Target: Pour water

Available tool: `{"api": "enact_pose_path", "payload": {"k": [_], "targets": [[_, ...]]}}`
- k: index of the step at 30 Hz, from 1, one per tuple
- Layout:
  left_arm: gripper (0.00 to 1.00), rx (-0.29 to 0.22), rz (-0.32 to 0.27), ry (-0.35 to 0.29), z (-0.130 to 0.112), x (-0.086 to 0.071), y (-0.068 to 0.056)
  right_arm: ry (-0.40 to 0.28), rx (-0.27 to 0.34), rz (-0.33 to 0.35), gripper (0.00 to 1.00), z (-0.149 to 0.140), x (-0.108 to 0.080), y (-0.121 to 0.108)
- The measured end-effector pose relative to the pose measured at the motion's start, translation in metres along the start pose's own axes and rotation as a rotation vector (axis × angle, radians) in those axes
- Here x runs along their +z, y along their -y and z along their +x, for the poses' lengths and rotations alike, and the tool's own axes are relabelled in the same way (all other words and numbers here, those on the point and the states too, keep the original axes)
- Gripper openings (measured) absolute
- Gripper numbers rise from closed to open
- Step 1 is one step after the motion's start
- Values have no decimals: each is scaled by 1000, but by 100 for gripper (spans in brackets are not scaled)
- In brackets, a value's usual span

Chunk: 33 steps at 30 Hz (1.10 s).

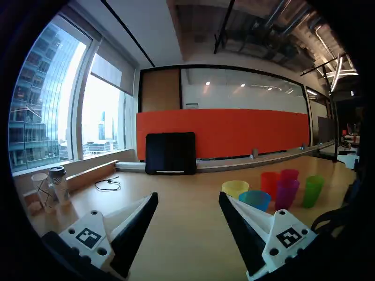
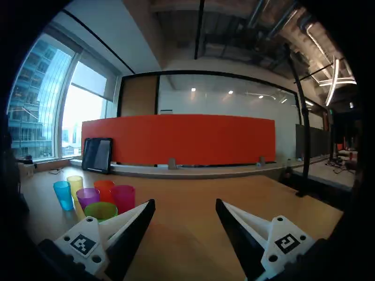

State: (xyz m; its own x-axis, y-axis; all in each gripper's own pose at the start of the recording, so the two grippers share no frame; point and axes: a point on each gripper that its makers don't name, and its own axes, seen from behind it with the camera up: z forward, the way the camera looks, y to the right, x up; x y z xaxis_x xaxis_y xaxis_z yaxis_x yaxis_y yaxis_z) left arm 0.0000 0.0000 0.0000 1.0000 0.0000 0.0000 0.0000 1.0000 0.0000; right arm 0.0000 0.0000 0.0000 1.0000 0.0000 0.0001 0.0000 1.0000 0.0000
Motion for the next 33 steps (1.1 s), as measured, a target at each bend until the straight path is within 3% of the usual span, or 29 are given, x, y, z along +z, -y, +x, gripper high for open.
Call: {"api": "enact_pose_path", "payload": {"k": [3, 12, 33], "targets": [[96, -7, 7, 4, 7, -2, 8, 6, -4, 2, 100, 2, 3, 0], [96, -38, -22, 24, 47, 4, 13, 38, -47, 37, 100, 46, 14, 3], [96, -23, -129, 16, 183, 44, 3, 29, -23, 93, 100, 178, 37, 8]]}}
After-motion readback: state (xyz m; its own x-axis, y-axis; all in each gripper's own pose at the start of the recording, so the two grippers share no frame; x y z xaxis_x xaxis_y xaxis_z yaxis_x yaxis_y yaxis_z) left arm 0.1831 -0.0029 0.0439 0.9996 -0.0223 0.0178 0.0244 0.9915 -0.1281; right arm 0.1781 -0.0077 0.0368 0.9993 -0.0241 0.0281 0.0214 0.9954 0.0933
